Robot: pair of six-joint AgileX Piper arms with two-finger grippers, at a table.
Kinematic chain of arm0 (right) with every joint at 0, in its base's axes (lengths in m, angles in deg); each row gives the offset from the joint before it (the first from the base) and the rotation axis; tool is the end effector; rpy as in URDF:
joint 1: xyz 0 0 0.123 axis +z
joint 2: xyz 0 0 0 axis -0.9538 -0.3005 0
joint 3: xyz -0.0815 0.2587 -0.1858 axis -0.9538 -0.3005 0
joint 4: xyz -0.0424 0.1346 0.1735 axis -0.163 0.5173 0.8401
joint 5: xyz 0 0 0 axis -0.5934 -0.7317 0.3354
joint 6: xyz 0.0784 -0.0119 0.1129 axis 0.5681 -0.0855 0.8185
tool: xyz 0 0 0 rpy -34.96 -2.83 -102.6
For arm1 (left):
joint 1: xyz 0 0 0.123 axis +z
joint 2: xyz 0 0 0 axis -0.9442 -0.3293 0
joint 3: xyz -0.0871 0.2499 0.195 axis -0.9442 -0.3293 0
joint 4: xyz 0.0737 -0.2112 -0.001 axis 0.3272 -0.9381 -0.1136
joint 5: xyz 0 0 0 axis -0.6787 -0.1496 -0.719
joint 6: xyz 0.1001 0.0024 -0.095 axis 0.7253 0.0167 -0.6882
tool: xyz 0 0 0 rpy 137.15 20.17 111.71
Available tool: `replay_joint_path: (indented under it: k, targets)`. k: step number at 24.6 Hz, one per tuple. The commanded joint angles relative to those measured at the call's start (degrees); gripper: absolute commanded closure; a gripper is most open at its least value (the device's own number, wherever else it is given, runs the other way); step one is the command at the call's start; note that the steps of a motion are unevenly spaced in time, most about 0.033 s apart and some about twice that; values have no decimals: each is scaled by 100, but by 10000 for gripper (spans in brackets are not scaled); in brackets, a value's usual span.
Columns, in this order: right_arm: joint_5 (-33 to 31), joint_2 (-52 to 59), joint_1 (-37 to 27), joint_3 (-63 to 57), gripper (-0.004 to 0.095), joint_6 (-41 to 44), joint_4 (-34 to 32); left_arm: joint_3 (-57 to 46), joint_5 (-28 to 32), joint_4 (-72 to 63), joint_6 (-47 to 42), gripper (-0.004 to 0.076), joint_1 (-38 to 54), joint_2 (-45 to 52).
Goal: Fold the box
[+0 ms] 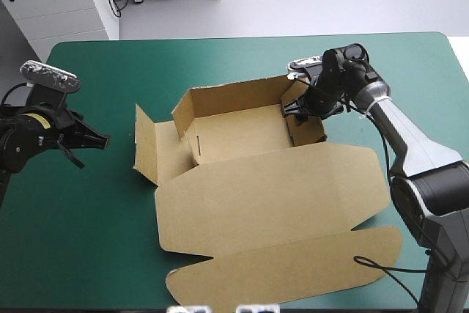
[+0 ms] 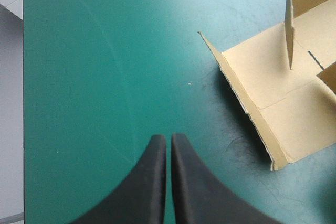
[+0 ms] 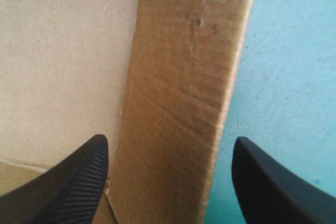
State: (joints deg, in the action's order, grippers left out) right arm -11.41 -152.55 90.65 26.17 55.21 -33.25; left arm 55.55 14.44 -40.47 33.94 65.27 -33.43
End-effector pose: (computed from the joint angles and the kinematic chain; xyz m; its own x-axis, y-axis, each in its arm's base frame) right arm 0.3977 0.1419 0.2932 -0.8878 -0.3300 -0.3208 -0.3679 0.9277 0.0639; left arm 0.1959 -0.0067 0.4221 -0.6348 0.3434 -0.6922 0.2194 0.9390 0.2647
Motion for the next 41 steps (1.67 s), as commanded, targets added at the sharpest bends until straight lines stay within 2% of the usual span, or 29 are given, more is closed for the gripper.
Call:
replay_joint_path:
  k: [1, 14, 28, 31, 33, 35, 41]
  targets:
    - [-302, 431, -5, 497, 206, -136, -9, 149, 290, -44, -55, 712, -2, 98]
    - [-353, 883, -5, 822, 210, -163, -172, 149, 347, -44, -55, 712, -2, 112]
    - [-353, -140, -5, 615, 231, 31, -132, 149, 220, -191, -55, 715, -2, 112]
    - [-353, -207, -5, 360, 365, 31, -118, 149, 195, -191, -55, 715, -2, 112]
    - [-353, -207, -5, 288, 667, 31, -124, 149, 195, -191, -55, 715, -2, 112]
    - [-353, -197, -5, 288, 927, 31, -97, 149, 195, -191, -55, 715, -2, 112]
    - [-353, 13, -5, 288, 927, -122, 24, 149, 150, -191, -55, 715, -2, 112]
